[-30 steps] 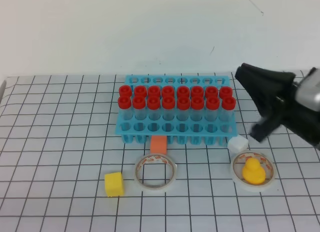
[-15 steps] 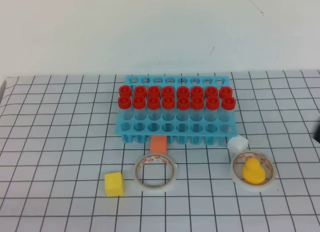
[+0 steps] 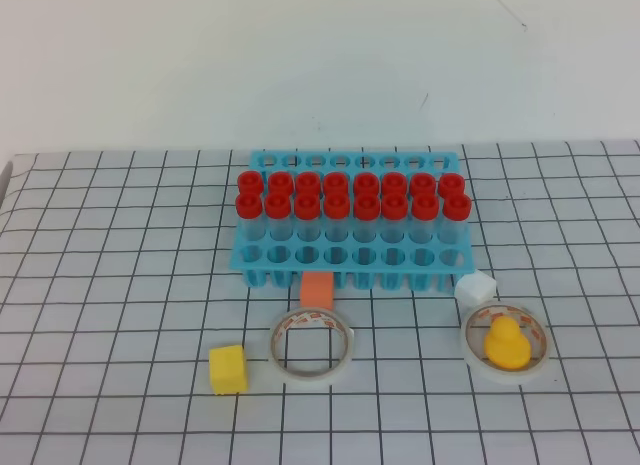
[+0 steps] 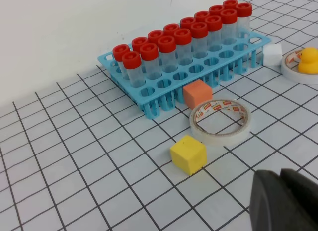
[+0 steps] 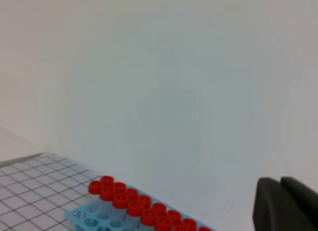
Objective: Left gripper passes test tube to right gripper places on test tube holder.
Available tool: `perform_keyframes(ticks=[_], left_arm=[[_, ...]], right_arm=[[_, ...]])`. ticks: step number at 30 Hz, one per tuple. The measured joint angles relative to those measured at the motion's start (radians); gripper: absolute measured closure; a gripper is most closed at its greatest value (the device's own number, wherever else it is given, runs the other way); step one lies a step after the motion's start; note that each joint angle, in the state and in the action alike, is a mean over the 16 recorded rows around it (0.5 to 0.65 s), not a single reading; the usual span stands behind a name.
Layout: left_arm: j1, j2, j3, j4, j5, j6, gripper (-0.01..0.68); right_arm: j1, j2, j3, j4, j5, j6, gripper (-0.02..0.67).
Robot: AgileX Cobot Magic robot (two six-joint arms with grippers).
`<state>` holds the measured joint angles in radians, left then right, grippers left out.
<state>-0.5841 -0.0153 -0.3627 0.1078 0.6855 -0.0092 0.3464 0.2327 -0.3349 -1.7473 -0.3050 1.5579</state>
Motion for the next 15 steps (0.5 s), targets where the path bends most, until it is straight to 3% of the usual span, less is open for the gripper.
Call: perform_keyframes(ticks=[9,15], left_arm=[[0.000,0.000,0.000,0.000,0.000,0.000,0.674],[0.000,0.000,0.000,0.000,0.000,0.000,0.674]], right_arm=[[0.000,-0.039,0.022,0.011,0.085,-0.019,0.649],[0.000,-0.040,0.032,0.218,0.116,-0.250,0.650]])
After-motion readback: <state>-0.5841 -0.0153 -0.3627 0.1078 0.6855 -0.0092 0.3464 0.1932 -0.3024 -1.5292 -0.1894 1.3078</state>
